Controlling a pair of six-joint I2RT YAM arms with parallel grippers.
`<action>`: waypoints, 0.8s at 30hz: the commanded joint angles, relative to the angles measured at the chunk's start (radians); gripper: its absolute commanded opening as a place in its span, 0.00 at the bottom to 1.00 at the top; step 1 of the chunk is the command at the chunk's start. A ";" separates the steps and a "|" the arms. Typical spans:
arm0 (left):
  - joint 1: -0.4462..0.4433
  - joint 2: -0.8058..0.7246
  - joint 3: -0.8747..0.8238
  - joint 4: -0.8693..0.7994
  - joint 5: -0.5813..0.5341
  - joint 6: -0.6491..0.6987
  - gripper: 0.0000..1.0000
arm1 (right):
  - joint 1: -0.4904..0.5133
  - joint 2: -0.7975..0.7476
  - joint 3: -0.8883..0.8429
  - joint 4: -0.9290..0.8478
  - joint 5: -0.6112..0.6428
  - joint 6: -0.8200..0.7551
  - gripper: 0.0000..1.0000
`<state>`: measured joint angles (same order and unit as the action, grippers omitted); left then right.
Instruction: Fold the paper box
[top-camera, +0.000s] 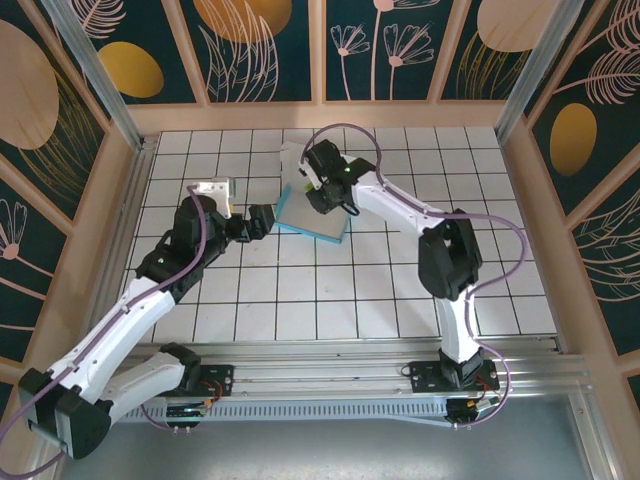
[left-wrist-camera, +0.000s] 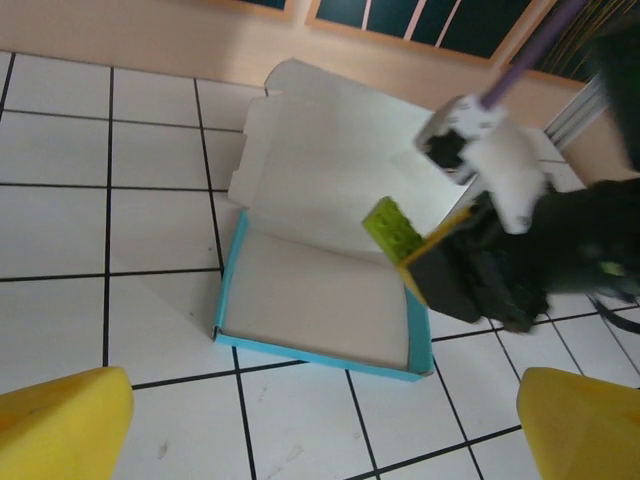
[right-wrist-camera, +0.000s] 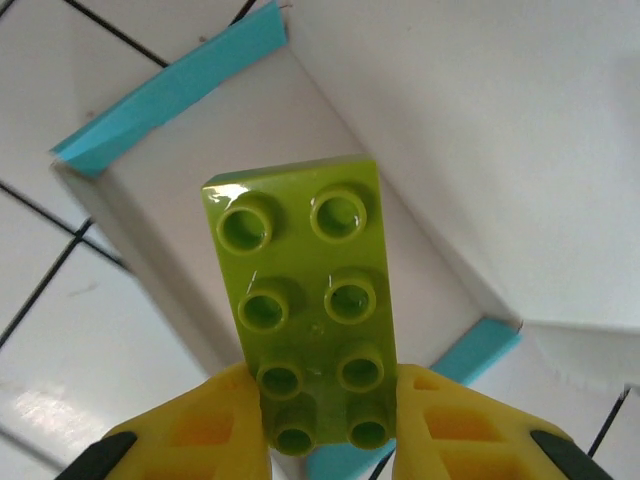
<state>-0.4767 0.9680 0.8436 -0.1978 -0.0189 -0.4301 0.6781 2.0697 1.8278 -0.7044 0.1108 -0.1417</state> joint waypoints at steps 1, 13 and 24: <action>0.006 -0.036 -0.005 -0.025 0.016 0.030 0.99 | -0.038 0.095 0.119 -0.081 -0.012 -0.105 0.26; 0.006 -0.058 -0.017 -0.017 -0.042 0.034 0.99 | 0.006 0.260 0.163 -0.051 0.039 -0.322 0.30; 0.023 0.072 0.026 -0.113 -0.232 -0.019 0.99 | 0.011 0.233 0.192 0.017 0.041 -0.249 0.68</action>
<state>-0.4679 1.0008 0.8406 -0.2733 -0.1959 -0.4435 0.6949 2.3886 2.0403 -0.7433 0.1562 -0.4404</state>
